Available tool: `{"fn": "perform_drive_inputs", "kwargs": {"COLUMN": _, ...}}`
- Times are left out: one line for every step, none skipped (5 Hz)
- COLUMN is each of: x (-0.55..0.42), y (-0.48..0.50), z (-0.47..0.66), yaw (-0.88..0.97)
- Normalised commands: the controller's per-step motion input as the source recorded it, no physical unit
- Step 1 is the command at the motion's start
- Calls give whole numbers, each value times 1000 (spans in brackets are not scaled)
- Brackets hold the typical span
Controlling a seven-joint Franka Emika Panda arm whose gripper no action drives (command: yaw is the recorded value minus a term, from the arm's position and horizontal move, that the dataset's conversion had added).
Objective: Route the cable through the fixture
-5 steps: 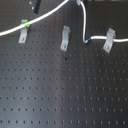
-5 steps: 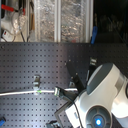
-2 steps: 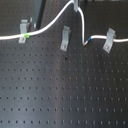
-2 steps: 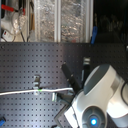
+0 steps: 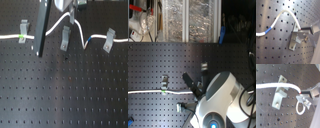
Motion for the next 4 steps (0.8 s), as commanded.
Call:
{"fn": "perform_drive_inputs", "kwargs": {"x": -147, "y": 85, "z": 209, "yaw": -197}}
{"fn": "perform_drive_inputs", "kwargs": {"x": -550, "y": 46, "z": 192, "yaw": -554}}
{"fn": "perform_drive_inputs", "kwargs": {"x": -17, "y": -30, "z": 0, "yaw": 0}}
{"fn": "perform_drive_inputs", "kwargs": {"x": -250, "y": 89, "z": 186, "yaw": -260}}
